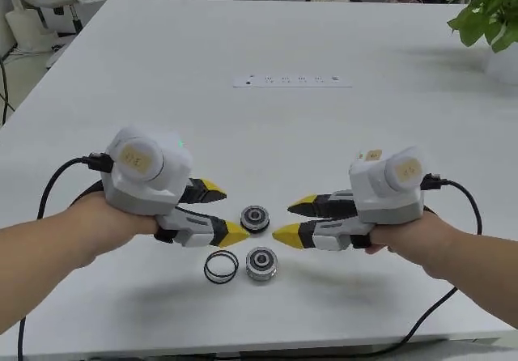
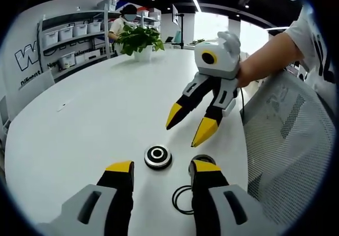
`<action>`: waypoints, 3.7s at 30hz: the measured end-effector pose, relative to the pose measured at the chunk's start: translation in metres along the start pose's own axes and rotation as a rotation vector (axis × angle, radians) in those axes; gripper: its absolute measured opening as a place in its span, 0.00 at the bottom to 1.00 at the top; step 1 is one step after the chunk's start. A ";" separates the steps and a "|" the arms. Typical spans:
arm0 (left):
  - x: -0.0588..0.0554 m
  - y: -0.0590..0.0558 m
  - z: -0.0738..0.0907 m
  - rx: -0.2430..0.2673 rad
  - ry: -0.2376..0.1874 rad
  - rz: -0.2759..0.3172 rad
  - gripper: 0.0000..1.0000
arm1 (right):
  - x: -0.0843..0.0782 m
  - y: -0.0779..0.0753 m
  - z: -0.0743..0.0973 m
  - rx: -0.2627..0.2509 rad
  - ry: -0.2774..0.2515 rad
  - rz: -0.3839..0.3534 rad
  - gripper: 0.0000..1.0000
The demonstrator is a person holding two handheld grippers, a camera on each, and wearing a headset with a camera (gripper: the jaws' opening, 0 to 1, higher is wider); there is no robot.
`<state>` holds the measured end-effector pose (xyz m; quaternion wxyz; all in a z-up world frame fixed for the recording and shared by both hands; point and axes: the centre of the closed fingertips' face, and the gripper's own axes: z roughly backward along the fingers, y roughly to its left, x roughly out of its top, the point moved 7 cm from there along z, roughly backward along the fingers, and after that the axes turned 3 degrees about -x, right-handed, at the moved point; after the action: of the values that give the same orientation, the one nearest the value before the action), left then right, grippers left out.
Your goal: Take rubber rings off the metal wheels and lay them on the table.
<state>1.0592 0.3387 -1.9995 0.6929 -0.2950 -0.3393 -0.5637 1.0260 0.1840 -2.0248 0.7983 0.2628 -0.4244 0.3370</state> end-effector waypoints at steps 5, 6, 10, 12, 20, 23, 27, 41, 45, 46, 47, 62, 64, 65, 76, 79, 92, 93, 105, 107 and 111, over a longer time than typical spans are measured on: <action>0.000 0.000 -0.006 -0.008 0.010 -0.006 0.36 | -0.001 -0.001 0.000 -0.001 0.001 -0.002 0.33; 0.000 0.000 -0.007 -0.009 0.010 -0.005 0.36 | -0.001 -0.001 0.000 -0.001 0.001 -0.001 0.33; 0.001 -0.001 -0.010 -0.014 0.013 -0.005 0.34 | -0.002 -0.001 0.000 -0.002 0.002 -0.003 0.33; 0.002 -0.001 -0.011 -0.016 0.014 -0.004 0.33 | -0.003 -0.001 0.000 -0.002 0.003 -0.004 0.33; 0.003 0.000 -0.018 -0.025 0.025 0.000 0.30 | -0.004 -0.001 0.000 0.000 0.006 -0.005 0.34; 0.004 0.001 -0.022 -0.026 0.024 0.005 0.28 | -0.004 -0.001 0.000 0.001 0.006 -0.005 0.34; 0.005 0.002 -0.025 -0.030 0.025 0.010 0.26 | -0.005 -0.001 0.000 0.000 0.009 -0.006 0.34; 0.003 0.006 -0.034 -0.030 0.047 0.015 0.18 | -0.008 0.000 0.000 0.004 0.020 -0.003 0.33; 0.003 0.007 -0.036 -0.029 0.051 0.019 0.17 | -0.008 0.000 0.001 0.005 0.020 -0.003 0.33; 0.002 0.007 -0.036 -0.028 0.054 0.017 0.16 | -0.008 -0.001 0.001 0.004 0.020 -0.005 0.33; 0.002 0.007 -0.036 -0.028 0.055 0.016 0.16 | -0.009 -0.001 0.001 0.004 0.021 -0.005 0.33; 0.003 0.006 -0.037 0.006 0.071 -0.021 0.10 | -0.007 0.000 -0.001 0.003 0.018 -0.005 0.33; 0.003 0.005 -0.036 0.009 0.070 -0.020 0.10 | -0.006 -0.001 -0.001 0.001 0.017 -0.003 0.33; 0.003 0.005 -0.036 0.010 0.070 -0.019 0.10 | -0.006 -0.001 -0.001 0.002 0.017 -0.003 0.33; 0.002 0.002 -0.036 0.021 0.052 -0.017 0.09 | 0.000 0.000 -0.005 0.005 0.011 0.005 0.33; 0.002 0.003 -0.035 0.025 0.055 -0.024 0.08 | 0.001 0.001 -0.007 0.008 0.013 0.007 0.33; 0.002 0.003 -0.037 0.032 0.057 -0.014 0.08 | 0.002 0.002 -0.020 0.001 0.033 0.014 0.30; 0.002 0.003 -0.037 0.032 0.057 -0.013 0.08 | 0.001 0.002 -0.021 -0.001 0.035 0.014 0.30; 0.001 0.006 -0.038 0.036 0.057 -0.005 0.08 | 0.001 0.002 -0.035 -0.027 0.046 0.002 0.27; 0.001 0.007 -0.039 0.037 0.056 -0.004 0.08 | 0.000 0.003 -0.036 -0.028 0.049 -0.001 0.26; 0.000 0.007 -0.039 0.041 0.055 -0.003 0.08 | -0.001 0.002 -0.037 -0.037 0.045 -0.010 0.26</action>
<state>1.0714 0.3090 -2.0228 0.7071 -0.2645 -0.3321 -0.5655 1.0425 0.2112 -2.0435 0.8142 0.2423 -0.4110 0.3307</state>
